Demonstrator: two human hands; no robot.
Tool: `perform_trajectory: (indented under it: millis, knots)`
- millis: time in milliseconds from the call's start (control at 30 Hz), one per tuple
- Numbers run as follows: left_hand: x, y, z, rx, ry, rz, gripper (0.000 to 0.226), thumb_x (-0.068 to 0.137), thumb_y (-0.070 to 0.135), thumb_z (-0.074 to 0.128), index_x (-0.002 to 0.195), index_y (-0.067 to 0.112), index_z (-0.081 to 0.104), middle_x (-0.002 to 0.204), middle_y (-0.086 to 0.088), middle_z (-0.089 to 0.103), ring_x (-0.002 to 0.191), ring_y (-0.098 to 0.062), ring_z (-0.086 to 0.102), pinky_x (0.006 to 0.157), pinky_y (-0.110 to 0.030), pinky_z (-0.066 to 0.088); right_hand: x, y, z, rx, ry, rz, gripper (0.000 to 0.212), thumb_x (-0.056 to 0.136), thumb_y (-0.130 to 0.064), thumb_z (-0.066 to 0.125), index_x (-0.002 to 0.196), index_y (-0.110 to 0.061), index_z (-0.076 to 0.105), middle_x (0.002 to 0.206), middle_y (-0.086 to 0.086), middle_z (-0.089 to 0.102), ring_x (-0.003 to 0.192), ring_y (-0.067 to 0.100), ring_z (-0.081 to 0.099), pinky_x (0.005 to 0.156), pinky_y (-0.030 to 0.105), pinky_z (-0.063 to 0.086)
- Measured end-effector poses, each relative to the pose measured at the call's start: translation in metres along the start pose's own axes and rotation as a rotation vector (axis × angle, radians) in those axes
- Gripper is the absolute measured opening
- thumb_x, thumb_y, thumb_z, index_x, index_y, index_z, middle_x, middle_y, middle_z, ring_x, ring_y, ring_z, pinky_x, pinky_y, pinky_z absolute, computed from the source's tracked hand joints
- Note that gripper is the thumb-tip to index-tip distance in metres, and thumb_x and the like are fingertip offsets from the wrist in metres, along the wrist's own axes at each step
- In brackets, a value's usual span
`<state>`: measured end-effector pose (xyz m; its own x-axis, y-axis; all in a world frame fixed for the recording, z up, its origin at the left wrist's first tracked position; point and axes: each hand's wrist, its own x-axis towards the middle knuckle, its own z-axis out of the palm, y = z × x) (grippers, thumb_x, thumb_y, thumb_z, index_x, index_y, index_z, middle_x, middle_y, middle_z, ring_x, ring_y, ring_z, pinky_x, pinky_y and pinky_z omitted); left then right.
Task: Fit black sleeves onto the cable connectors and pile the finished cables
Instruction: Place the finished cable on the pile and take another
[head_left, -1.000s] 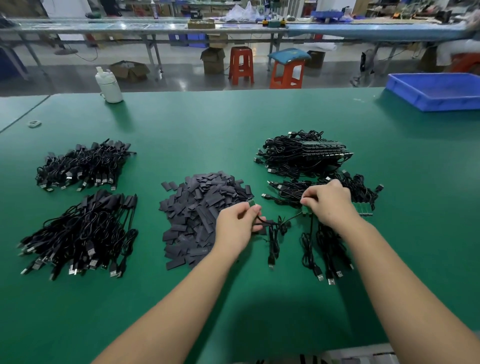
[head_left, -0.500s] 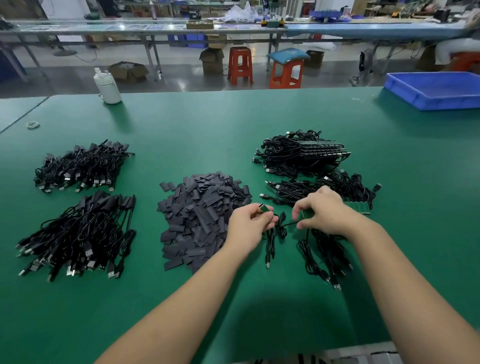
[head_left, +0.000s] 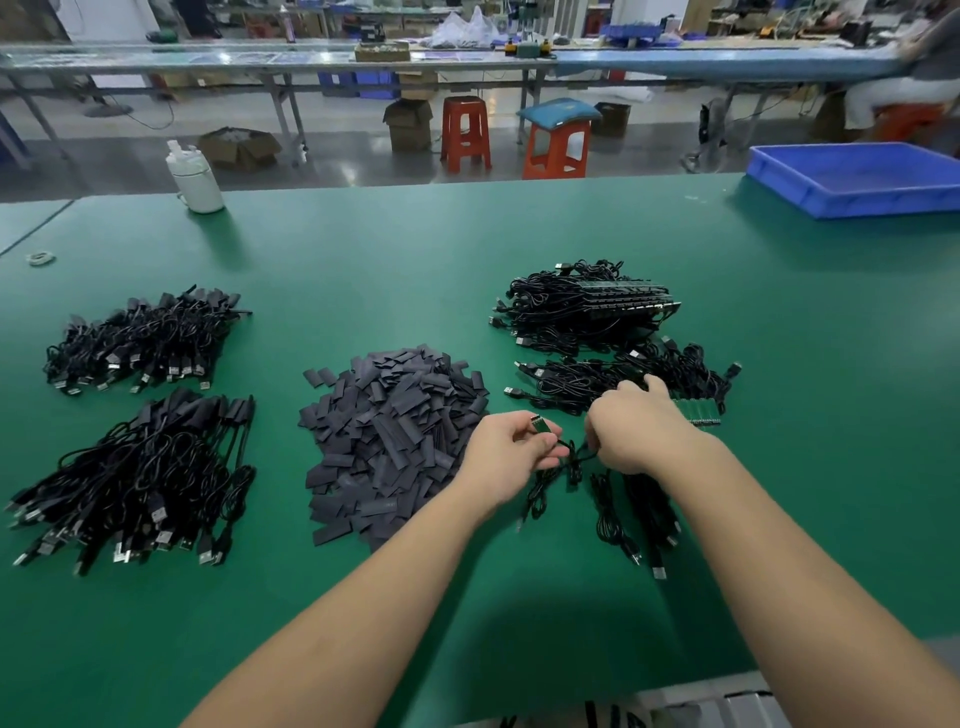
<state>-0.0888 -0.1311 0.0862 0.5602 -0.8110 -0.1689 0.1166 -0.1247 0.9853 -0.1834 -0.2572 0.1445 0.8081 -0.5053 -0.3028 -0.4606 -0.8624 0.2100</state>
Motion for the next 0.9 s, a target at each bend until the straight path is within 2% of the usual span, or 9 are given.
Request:
perform_trajectory:
  millis: [167, 300, 400, 500, 633, 733, 800, 833, 900]
  knots:
    - [0.000, -0.005, -0.003, 0.050, 0.030, -0.007, 0.015, 0.096, -0.005, 0.054, 0.090, 0.004, 0.064, 0.086, -0.012, 0.069, 0.083, -0.015, 0.072, 0.080, -0.026, 0.059, 0.001, 0.001, -0.003, 0.294, 0.023, -0.098, 0.012, 0.093, -0.032, 0.062, 0.085, -0.041, 0.065, 0.088, -0.013, 0.051, 0.107, 0.020, 0.046, 0.111, 0.044, 0.028]
    - [-0.001, 0.001, -0.007, 0.030, 0.178, 0.086, 0.018, 0.096, 0.001, 0.056, 0.091, 0.014, 0.068, 0.092, -0.011, 0.074, 0.088, -0.017, 0.073, 0.082, -0.028, 0.059, 0.005, 0.008, 0.000, 0.291, 0.022, -0.060, 0.021, 0.093, -0.025, 0.061, 0.077, -0.038, 0.062, 0.084, -0.016, 0.051, 0.102, 0.019, 0.040, 0.113, 0.049, 0.025]
    - [-0.005, 0.015, -0.014, 0.064, 0.244, 0.191, 0.019, 0.096, 0.009, 0.059, 0.092, 0.024, 0.070, 0.088, 0.000, 0.075, 0.087, -0.016, 0.073, 0.083, -0.037, 0.060, 0.011, 0.016, 0.006, 0.238, 0.031, 0.007, 0.016, 0.093, -0.025, 0.063, 0.085, -0.038, 0.064, 0.105, -0.005, 0.048, 0.118, 0.024, 0.040, 0.117, 0.053, 0.017]
    - [-0.011, 0.033, -0.028, 0.237, 0.260, 0.292, 0.015, 0.094, 0.022, 0.063, 0.093, 0.033, 0.072, 0.088, 0.005, 0.074, 0.087, -0.023, 0.070, 0.080, -0.044, 0.060, 0.020, 0.020, 0.016, 0.261, 0.118, 0.040, 0.006, 0.092, -0.028, 0.067, 0.094, -0.034, 0.067, 0.123, 0.001, 0.046, 0.129, 0.026, 0.036, 0.118, 0.052, 0.016]
    - [-0.022, 0.051, -0.052, 0.187, 0.226, 0.301, 0.016, 0.096, 0.015, 0.061, 0.093, 0.027, 0.071, 0.081, 0.006, 0.073, 0.079, -0.013, 0.072, 0.071, -0.033, 0.060, 0.033, 0.015, 0.041, 0.183, 0.301, 0.117, 0.040, 0.093, -0.017, 0.067, 0.130, -0.030, 0.060, 0.158, 0.016, 0.027, 0.150, 0.034, 0.013, 0.124, 0.051, 0.007]
    - [-0.028, 0.054, -0.063, 0.084, 0.204, 0.259, 0.013, 0.095, 0.006, 0.061, 0.089, 0.014, 0.068, 0.080, -0.007, 0.072, 0.073, -0.019, 0.072, 0.066, -0.031, 0.059, 0.036, -0.005, 0.054, 0.199, 0.528, 0.106, 0.049, 0.091, -0.006, 0.065, 0.138, -0.016, 0.054, 0.158, 0.021, 0.030, 0.151, 0.036, 0.015, 0.124, 0.049, 0.010]
    - [-0.030, 0.053, -0.068, 0.036, 0.165, 0.226, 0.011, 0.094, 0.002, 0.062, 0.086, 0.010, 0.066, 0.079, -0.016, 0.071, 0.071, -0.020, 0.072, 0.064, -0.028, 0.059, 0.034, -0.022, 0.054, 0.400, 0.700, 0.047, 0.034, 0.097, -0.015, 0.061, 0.131, -0.011, 0.062, 0.147, 0.016, 0.049, 0.144, 0.032, 0.035, 0.122, 0.045, 0.023]
    - [-0.030, 0.051, -0.069, -0.003, 0.144, 0.206, 0.010, 0.093, 0.002, 0.062, 0.086, 0.008, 0.065, 0.078, -0.017, 0.070, 0.071, -0.022, 0.072, 0.063, -0.028, 0.059, 0.030, -0.034, 0.048, 0.628, 0.684, 0.028, 0.029, 0.101, -0.024, 0.055, 0.126, -0.014, 0.065, 0.137, 0.010, 0.060, 0.135, 0.026, 0.048, 0.115, 0.041, 0.034]
    - [-0.029, 0.047, -0.070, -0.091, 0.118, 0.156, 0.003, 0.093, 0.001, 0.063, 0.091, 0.004, 0.063, 0.077, -0.017, 0.071, 0.071, -0.025, 0.073, 0.061, -0.028, 0.059, 0.020, -0.062, 0.029, 1.214, 0.353, -0.022, 0.038, 0.106, -0.042, 0.037, 0.114, -0.023, 0.069, 0.112, -0.001, 0.074, 0.108, 0.015, 0.066, 0.095, 0.032, 0.049]
